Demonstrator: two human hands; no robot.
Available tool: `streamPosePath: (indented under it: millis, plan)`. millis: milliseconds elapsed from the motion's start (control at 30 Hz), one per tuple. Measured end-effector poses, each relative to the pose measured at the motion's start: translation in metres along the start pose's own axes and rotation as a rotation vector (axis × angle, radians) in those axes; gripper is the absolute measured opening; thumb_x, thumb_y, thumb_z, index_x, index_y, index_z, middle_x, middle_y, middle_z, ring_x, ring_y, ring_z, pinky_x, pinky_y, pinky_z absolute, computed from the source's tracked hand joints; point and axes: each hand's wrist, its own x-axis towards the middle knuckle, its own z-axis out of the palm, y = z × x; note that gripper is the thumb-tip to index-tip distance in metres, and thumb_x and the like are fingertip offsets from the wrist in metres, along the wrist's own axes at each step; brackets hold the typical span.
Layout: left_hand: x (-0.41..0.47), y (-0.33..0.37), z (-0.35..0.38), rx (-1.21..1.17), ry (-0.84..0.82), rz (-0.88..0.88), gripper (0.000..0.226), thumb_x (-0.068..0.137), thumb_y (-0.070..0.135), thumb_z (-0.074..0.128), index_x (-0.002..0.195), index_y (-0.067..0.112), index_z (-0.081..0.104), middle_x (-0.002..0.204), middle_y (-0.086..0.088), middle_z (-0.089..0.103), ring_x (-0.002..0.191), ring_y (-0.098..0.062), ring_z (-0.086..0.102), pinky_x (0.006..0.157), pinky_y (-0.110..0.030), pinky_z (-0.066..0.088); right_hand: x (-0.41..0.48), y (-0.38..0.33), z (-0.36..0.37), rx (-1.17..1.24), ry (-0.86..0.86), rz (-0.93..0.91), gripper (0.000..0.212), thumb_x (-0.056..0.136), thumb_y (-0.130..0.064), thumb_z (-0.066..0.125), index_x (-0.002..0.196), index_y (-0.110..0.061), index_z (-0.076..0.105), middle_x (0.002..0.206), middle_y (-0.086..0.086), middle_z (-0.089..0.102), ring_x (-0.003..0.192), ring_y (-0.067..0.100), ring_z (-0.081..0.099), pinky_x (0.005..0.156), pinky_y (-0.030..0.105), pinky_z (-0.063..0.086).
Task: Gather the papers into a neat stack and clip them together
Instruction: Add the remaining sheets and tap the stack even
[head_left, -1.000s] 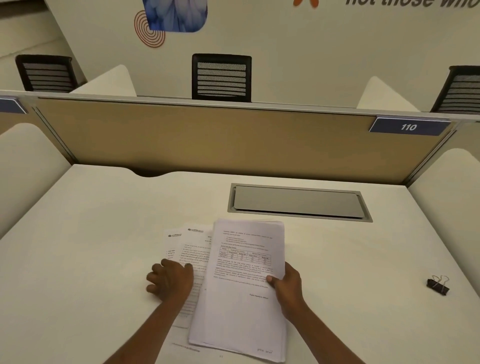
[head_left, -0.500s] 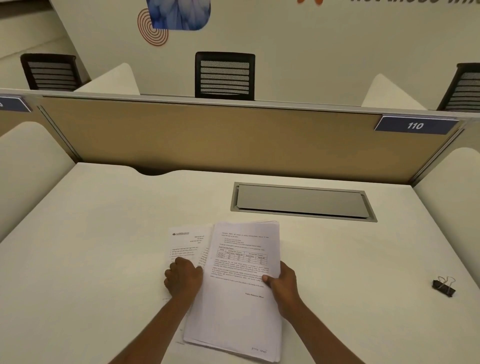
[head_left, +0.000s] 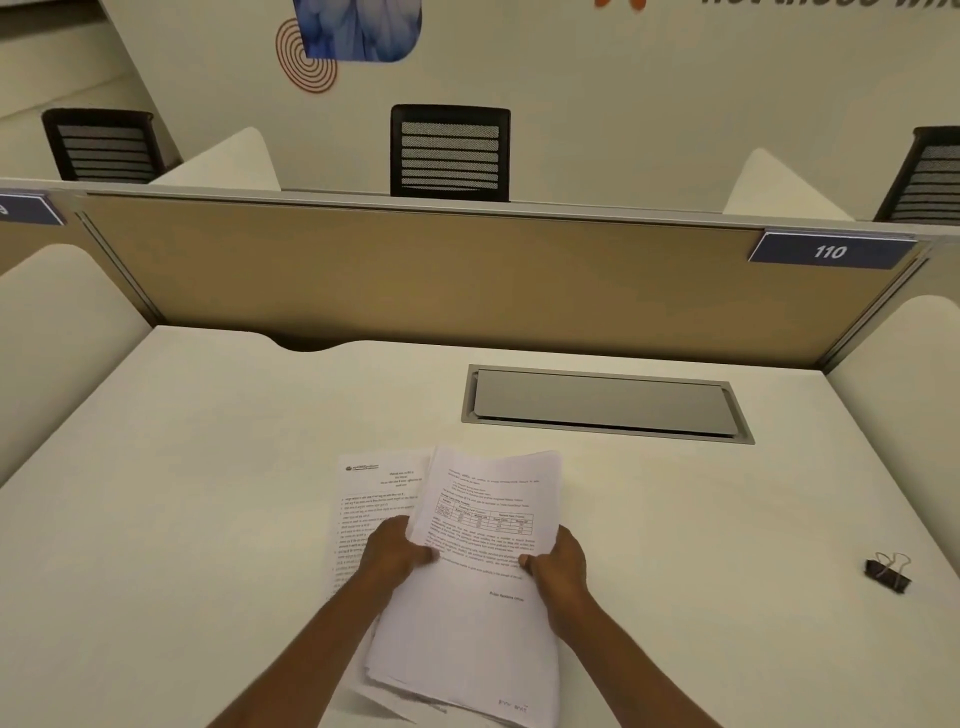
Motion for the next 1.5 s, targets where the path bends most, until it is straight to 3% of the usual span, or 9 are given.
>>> streamPosePath:
  millis: [267, 467, 667, 800, 900, 1000, 1133, 1233, 1500]
  plan:
    - [-0.025, -0.008, -0.016, -0.516, -0.141, 0.149, 0.039, 0.066, -0.007, 0.077, 0.101, 0.008, 0.071, 0.100, -0.010, 0.076, 0.092, -0.031, 0.072, 0.073, -0.036, 0.059, -0.003, 0.000, 0.000, -0.047, 0.065, -0.016, 0.036, 0.068, 0.000, 0.057, 0.090, -0.028, 0.060, 0.102, 0.004, 0.067, 0.090, 0.022, 0.065, 0.078, 0.041, 0.059]
    - [-0.028, -0.018, -0.028, -0.660, -0.199, 0.215, 0.058, 0.054, 0.014, 0.083, 0.109, 0.008, 0.068, 0.109, -0.016, 0.072, 0.099, -0.036, 0.069, 0.084, -0.045, 0.056, -0.011, -0.017, -0.006, 0.203, -0.153, -0.023, 0.039, 0.080, 0.007, 0.060, 0.112, -0.015, 0.057, 0.108, 0.005, 0.070, 0.096, 0.026, 0.069, 0.080, 0.044, 0.059]
    - [-0.028, -0.017, -0.026, -0.666, -0.274, 0.187, 0.045, 0.072, 0.003, 0.072, 0.117, 0.008, 0.064, 0.113, -0.013, 0.071, 0.103, -0.034, 0.068, 0.081, -0.040, 0.057, -0.013, -0.017, -0.003, 0.181, -0.198, -0.110, 0.065, 0.076, 0.010, 0.062, 0.126, -0.029, 0.046, 0.117, -0.005, 0.064, 0.106, 0.017, 0.063, 0.082, 0.034, 0.058]
    - [-0.023, -0.020, -0.023, -0.545, -0.263, 0.202, 0.038, 0.084, 0.005, 0.064, 0.121, 0.016, 0.062, 0.118, -0.002, 0.070, 0.108, -0.024, 0.067, 0.095, -0.045, 0.051, -0.011, -0.017, -0.003, 0.131, -0.135, -0.036, 0.044, 0.078, 0.012, 0.059, 0.110, -0.018, 0.062, 0.108, 0.004, 0.071, 0.094, 0.022, 0.069, 0.071, 0.032, 0.060]
    - [-0.020, -0.017, -0.019, -0.429, -0.170, 0.186, 0.028, 0.088, 0.004, 0.060, 0.110, 0.021, 0.068, 0.111, 0.003, 0.073, 0.104, -0.018, 0.068, 0.091, -0.035, 0.053, -0.006, -0.016, -0.003, 0.100, -0.092, 0.005, 0.039, 0.079, 0.014, 0.059, 0.103, -0.017, 0.062, 0.104, 0.005, 0.071, 0.091, 0.025, 0.069, 0.071, 0.036, 0.060]
    - [-0.014, -0.014, -0.017, -0.129, 0.119, 0.121, 0.010, 0.090, 0.019, 0.057, 0.089, 0.020, 0.067, 0.096, 0.002, 0.071, 0.093, -0.022, 0.065, 0.082, -0.038, 0.053, -0.001, -0.014, -0.004, 0.073, -0.073, 0.009, 0.040, 0.078, 0.015, 0.058, 0.103, -0.016, 0.062, 0.104, 0.006, 0.070, 0.091, 0.024, 0.068, 0.071, 0.035, 0.060]
    - [-0.002, -0.013, -0.023, 0.444, 0.522, -0.113, 0.036, 0.082, 0.035, 0.059, 0.102, 0.006, 0.059, 0.107, -0.016, 0.062, 0.102, -0.037, 0.053, 0.085, -0.040, 0.045, 0.001, -0.014, -0.004, 0.064, -0.075, 0.011, 0.042, 0.078, 0.016, 0.057, 0.108, -0.012, 0.063, 0.103, 0.005, 0.070, 0.088, 0.021, 0.068, 0.063, 0.026, 0.057]
    - [0.002, -0.007, -0.028, 0.407, 0.511, -0.226, 0.054, 0.078, 0.037, 0.065, 0.112, -0.002, 0.047, 0.116, -0.019, 0.052, 0.111, -0.039, 0.047, 0.089, -0.045, 0.043, 0.003, -0.013, -0.005, 0.060, -0.063, 0.028, 0.040, 0.079, 0.016, 0.058, 0.109, -0.011, 0.062, 0.103, 0.006, 0.069, 0.086, 0.019, 0.067, 0.058, 0.022, 0.055]
    - [0.017, 0.002, -0.029, 0.142, 0.397, -0.284, 0.052, 0.081, 0.024, 0.065, 0.119, -0.002, 0.042, 0.126, -0.021, 0.044, 0.119, -0.039, 0.040, 0.092, -0.047, 0.043, 0.007, -0.011, -0.005, 0.049, -0.062, 0.047, 0.041, 0.079, 0.017, 0.059, 0.112, -0.009, 0.062, 0.101, 0.005, 0.069, 0.084, 0.016, 0.066, 0.056, 0.019, 0.053]
